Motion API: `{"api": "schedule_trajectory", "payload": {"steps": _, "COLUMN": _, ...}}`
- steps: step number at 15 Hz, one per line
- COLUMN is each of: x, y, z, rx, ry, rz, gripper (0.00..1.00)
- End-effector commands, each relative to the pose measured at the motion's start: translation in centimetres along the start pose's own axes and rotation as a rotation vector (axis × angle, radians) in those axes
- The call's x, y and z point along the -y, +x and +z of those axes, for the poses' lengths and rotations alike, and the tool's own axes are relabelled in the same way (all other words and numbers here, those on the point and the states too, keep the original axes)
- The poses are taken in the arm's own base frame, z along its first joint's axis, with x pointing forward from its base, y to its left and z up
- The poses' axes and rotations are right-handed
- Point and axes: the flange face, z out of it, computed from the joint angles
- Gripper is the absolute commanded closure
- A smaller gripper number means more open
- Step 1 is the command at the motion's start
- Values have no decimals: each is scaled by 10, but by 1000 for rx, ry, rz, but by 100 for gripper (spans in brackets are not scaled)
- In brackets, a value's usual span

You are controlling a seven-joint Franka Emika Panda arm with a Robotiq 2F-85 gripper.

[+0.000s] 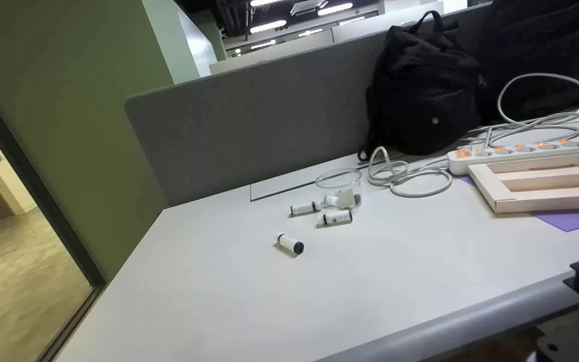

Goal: Switch off the third slot of the extension cord

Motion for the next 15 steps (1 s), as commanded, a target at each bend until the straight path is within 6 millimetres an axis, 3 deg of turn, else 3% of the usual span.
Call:
{"api": "schedule_trajectory", "payload": {"steps": 1, "x": 0, "y": 1, "z": -1, "rx": -2, "ry": -1, "rz": 0, "gripper": 0}}
{"api": "schedule_trajectory", "payload": {"steps": 10, "x": 0, "y": 0, "z": -3, "rx": -7, "ry": -1, "rz": -2, "gripper": 0}}
{"api": "schedule_trajectory", "payload": {"steps": 13, "x": -17, "y": 38, "z": 19, "rx": -102, "ry": -40, "rz": 13, "gripper": 0}}
{"api": "schedule_trajectory", "payload": {"steps": 15, "x": -35, "y": 73, "z": 43, "rx": -162, "ry": -78, "rz": 24, "gripper": 0}}
